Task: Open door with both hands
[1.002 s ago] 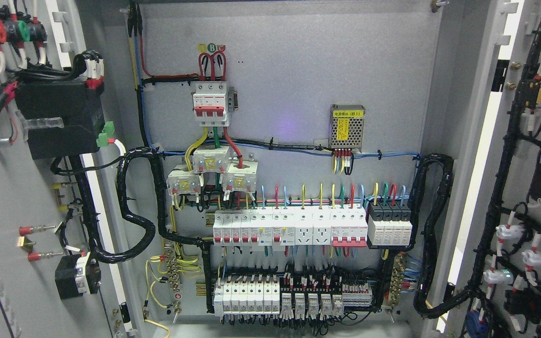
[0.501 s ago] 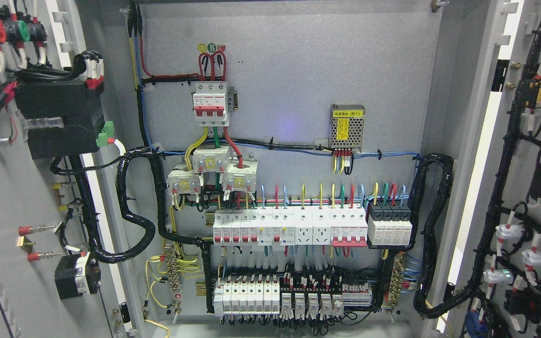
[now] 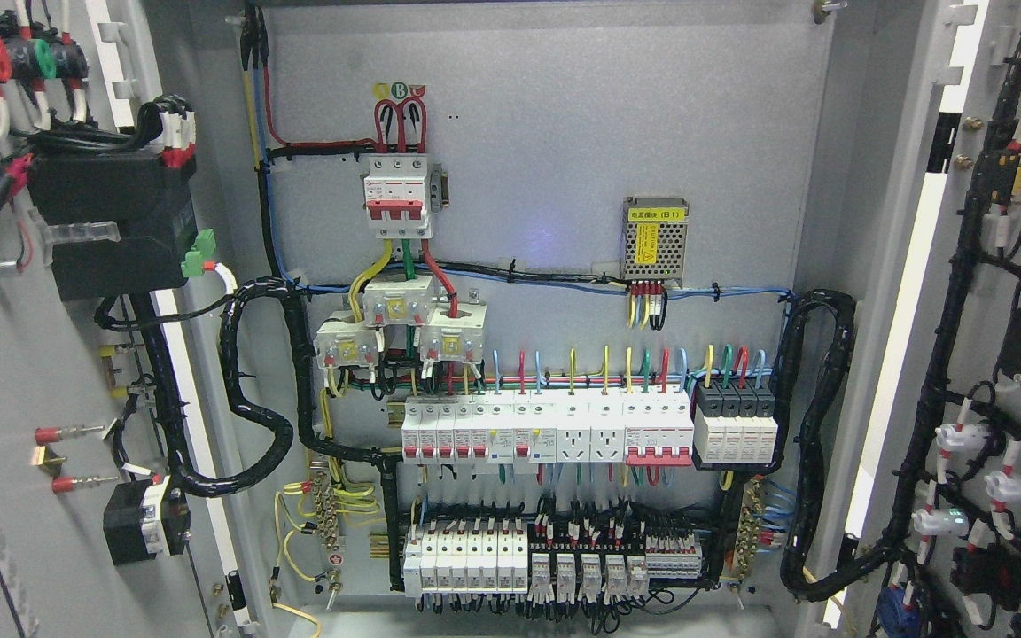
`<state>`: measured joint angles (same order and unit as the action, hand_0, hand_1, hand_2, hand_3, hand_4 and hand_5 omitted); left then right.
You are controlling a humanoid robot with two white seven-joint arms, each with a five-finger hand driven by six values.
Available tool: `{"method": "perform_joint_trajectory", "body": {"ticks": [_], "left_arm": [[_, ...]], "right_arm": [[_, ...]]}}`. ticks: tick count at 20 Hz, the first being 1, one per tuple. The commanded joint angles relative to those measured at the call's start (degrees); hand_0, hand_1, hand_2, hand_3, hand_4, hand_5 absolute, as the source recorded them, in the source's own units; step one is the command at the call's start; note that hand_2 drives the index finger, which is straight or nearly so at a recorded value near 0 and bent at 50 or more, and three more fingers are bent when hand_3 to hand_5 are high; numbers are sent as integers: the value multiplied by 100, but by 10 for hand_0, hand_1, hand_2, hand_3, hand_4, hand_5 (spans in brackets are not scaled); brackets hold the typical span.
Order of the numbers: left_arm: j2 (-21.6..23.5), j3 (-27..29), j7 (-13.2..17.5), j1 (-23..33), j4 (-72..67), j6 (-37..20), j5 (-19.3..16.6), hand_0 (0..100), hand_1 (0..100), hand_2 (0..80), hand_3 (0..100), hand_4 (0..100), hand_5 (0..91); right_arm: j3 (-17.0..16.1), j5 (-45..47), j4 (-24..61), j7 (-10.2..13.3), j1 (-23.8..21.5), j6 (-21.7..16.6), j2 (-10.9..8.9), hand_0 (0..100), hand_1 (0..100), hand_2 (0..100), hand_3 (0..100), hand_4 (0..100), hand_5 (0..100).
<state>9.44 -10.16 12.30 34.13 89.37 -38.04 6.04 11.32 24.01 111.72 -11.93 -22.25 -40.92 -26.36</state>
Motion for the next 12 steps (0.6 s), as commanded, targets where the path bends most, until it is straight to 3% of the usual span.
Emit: {"method": "perform_joint_trajectory", "body": {"ticks": [1,9,12], "left_arm": [[-3,-92,-9,-231,915,-99,-15,0,0,0,0,30,0],[-135,-92,0,-529,1539,-125,-199,0,0,0,0,31,0],[-135,-83,18,-591,1715,-510,-305,0,0,0,0,31,0]], "right_arm": [[-956,-19,377,7,-86,-126,-334,106,0,0,0,0,0],[-1141,-19,377,7,19,-109,-475,107,0,0,0,0,0],[-1150,-19,429,7,150,-100,-527,107,0,0,0,0,0]]}}
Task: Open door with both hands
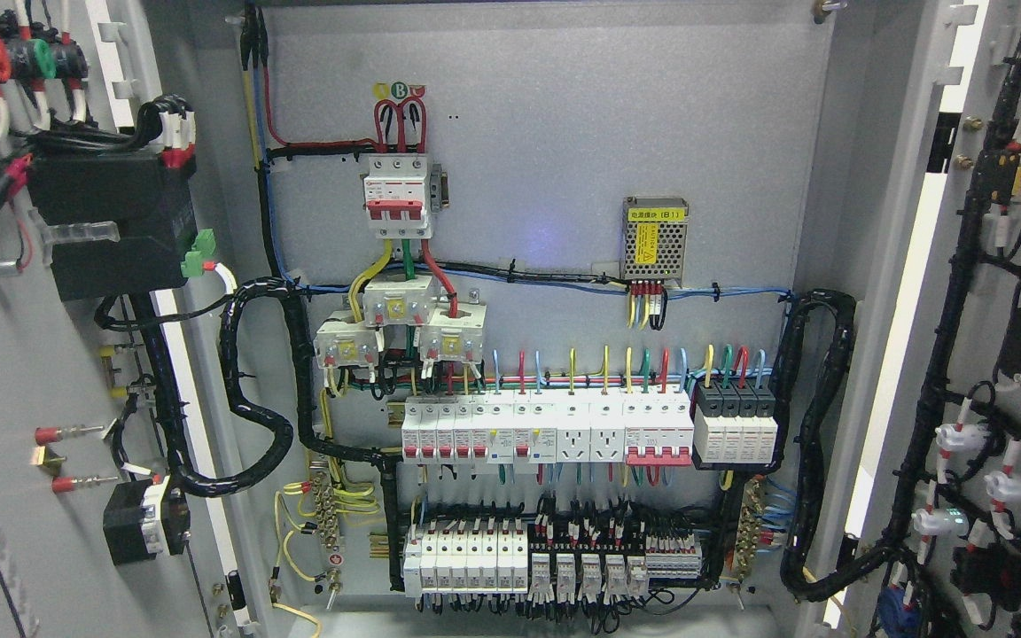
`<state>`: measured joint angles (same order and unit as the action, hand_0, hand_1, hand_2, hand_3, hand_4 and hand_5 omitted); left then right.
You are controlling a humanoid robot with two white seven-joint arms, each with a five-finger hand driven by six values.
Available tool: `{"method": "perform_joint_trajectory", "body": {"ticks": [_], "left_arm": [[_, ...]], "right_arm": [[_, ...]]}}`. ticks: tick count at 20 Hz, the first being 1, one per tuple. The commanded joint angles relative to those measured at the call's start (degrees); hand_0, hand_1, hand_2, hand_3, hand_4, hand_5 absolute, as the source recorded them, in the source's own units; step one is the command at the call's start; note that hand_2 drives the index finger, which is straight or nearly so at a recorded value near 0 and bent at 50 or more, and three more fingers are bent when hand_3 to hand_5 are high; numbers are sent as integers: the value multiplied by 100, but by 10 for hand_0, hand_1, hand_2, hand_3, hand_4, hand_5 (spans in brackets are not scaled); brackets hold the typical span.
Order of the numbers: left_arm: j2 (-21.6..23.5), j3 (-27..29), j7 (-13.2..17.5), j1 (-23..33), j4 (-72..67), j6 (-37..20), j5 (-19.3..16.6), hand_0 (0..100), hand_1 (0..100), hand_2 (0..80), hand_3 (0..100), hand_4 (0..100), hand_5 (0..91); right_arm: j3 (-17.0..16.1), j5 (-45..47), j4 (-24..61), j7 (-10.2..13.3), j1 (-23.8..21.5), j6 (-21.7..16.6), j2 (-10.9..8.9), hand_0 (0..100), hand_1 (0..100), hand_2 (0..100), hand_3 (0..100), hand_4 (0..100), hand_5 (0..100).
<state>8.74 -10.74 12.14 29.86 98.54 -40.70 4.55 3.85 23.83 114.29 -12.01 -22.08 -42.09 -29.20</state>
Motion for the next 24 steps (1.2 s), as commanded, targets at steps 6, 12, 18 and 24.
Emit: {"method": "perform_joint_trajectory", "body": {"ticks": [6,12,18,24], "left_arm": [[-12,46,34,-322,1132,-597,-235,0,0,0,0,31,0],[-74,248,34,-726,1273,-597,-226,0,0,0,0,31,0],[-328,336,43,-894,1528,-754,-235,0,0,0,0,30,0],[-390,398,34,-938,1555,-1160,-235,0,0,0,0,31,0]], "right_arm": [[-411,-1,269,15,362,113,-332,107,0,0,0,0,0],[-428,69,208,15,389,236,-411,107,0,0,0,0,0],[-446,209,102,23,380,237,-491,107,0,0,0,0,0],[-446,499,102,23,353,280,-570,107,0,0,0,0,0]]}}
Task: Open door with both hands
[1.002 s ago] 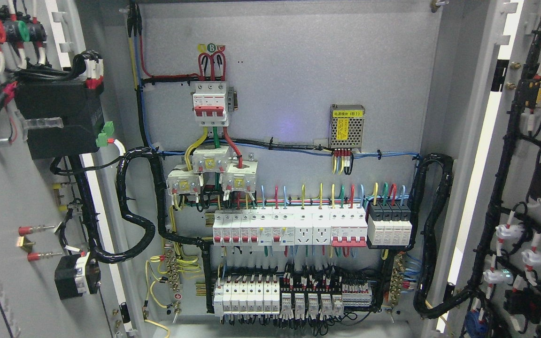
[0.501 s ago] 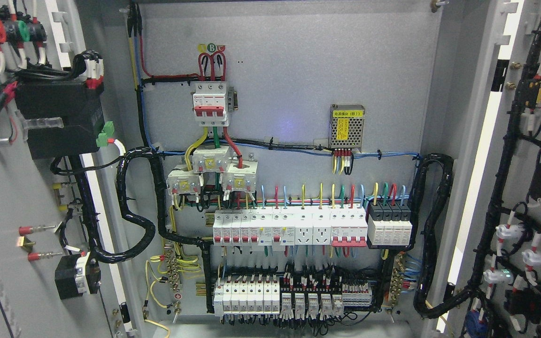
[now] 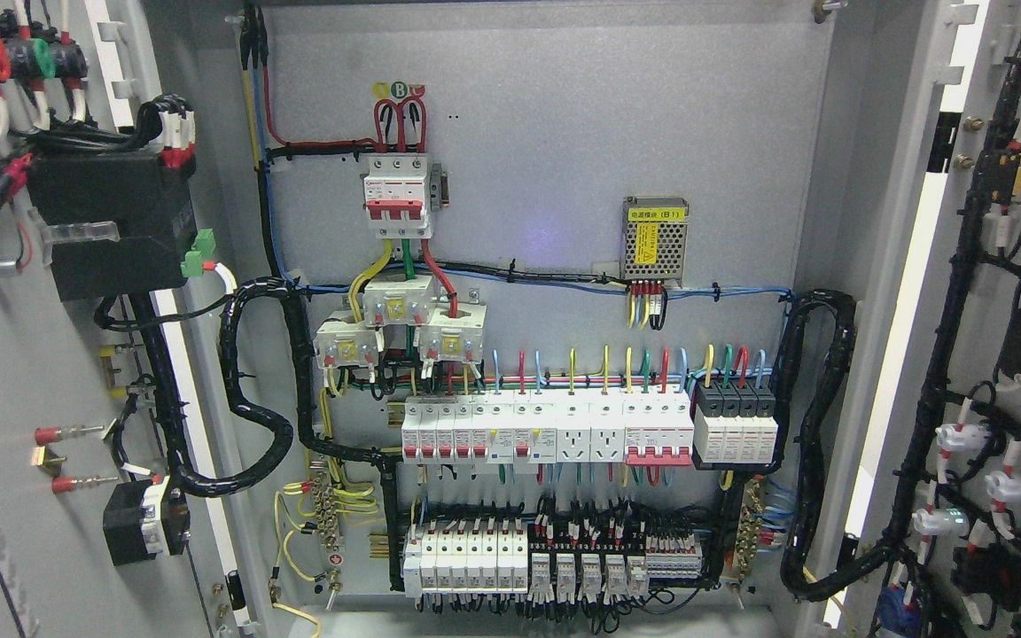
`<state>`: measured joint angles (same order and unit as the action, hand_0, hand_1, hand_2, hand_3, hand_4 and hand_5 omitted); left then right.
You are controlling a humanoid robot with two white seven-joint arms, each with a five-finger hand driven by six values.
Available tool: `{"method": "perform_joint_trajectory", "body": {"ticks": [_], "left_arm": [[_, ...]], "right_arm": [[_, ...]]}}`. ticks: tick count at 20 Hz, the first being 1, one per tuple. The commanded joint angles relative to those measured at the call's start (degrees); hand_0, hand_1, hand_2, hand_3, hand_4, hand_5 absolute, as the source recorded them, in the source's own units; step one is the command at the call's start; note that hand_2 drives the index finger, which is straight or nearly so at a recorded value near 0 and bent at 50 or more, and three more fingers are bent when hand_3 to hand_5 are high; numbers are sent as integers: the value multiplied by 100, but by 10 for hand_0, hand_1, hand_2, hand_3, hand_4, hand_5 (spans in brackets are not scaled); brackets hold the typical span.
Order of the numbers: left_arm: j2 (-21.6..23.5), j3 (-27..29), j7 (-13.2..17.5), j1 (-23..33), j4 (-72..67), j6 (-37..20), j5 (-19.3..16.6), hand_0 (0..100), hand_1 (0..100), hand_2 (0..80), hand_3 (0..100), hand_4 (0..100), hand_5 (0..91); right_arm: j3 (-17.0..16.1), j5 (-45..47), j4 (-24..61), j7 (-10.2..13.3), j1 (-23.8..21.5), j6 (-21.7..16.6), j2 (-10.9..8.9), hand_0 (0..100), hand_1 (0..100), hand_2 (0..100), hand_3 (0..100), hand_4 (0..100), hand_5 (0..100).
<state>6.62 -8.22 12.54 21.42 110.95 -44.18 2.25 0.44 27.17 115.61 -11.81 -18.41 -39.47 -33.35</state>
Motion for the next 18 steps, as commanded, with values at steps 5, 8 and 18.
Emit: {"method": "perform_joint_trajectory", "body": {"ticks": [5,8,18], "left_arm": [[-336,277,-24,-296,384,-978,-14,0,0,0,0,30,0],[-389,453,-32,-305,384,-1154,-5,0,0,0,0,31,0],[-398,813,-41,-244,384,-1550,92,0,0,0,0,30,0]], "right_arm": [[-105,201,-30,3,-49,18,-154,107,0,0,0,0,0],[-105,455,-30,3,-92,18,-163,107,0,0,0,0,0],[-158,622,-126,3,-250,9,-145,107,0,0,0,0,0]]}}
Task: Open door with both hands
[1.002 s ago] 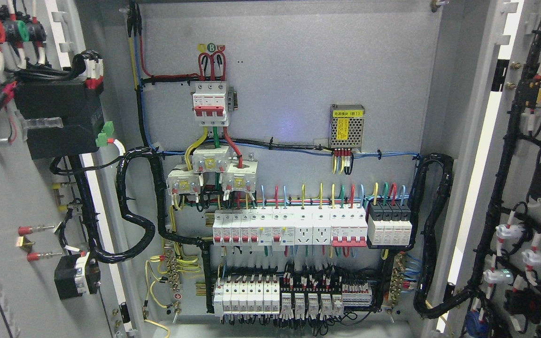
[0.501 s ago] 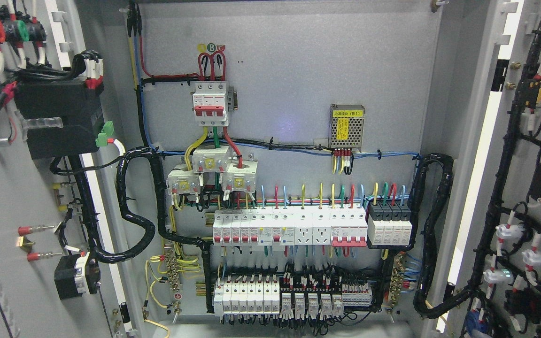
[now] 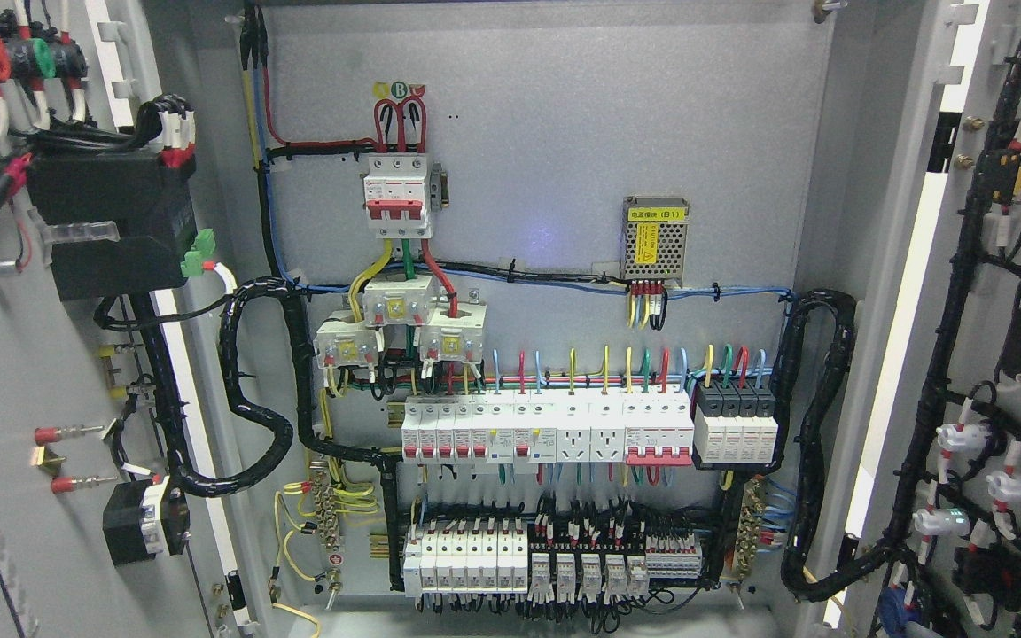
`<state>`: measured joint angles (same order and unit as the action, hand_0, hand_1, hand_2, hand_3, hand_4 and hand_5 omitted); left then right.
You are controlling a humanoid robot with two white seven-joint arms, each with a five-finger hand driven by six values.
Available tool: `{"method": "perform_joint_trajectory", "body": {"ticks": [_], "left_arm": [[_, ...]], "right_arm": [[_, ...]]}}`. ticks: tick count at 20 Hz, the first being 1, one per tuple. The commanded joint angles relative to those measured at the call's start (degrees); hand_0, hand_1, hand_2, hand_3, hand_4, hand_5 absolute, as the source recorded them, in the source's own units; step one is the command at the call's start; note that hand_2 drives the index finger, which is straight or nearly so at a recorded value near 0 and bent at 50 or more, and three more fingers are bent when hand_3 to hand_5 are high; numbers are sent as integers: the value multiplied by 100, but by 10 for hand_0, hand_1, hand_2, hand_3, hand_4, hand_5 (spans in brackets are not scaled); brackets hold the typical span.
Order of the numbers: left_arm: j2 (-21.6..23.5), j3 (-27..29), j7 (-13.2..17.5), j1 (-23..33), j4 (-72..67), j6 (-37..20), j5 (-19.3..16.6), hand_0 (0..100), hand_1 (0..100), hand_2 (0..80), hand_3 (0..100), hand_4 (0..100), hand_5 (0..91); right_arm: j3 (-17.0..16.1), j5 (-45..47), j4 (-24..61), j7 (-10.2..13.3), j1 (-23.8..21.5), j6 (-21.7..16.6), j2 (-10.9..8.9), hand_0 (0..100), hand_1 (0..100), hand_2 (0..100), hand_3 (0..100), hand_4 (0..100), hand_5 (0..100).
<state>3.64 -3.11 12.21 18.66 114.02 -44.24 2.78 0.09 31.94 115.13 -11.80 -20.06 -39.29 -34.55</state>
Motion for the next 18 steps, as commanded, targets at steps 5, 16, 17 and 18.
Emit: {"method": "perform_joint_trajectory", "body": {"ticks": [5,16,17,18], "left_arm": [[-100,469,-8,32,68,-1544,179,0,0,0,0,31,0],[-100,803,-8,85,24,-1544,478,0,0,0,0,31,0],[-100,812,-8,85,24,-1544,513,0,0,0,0,31,0],[-100,838,1,85,24,-1544,539,0,0,0,0,31,0]], "right_arm": [[-272,445,-87,3,-182,1,-25,106,0,0,0,0,0],[-773,629,-114,-6,-578,-17,19,107,0,0,0,0,0],[-808,656,-114,-6,-587,-17,19,107,0,0,0,0,0],[-826,656,-114,-6,-595,-26,19,107,0,0,0,0,0]]}}
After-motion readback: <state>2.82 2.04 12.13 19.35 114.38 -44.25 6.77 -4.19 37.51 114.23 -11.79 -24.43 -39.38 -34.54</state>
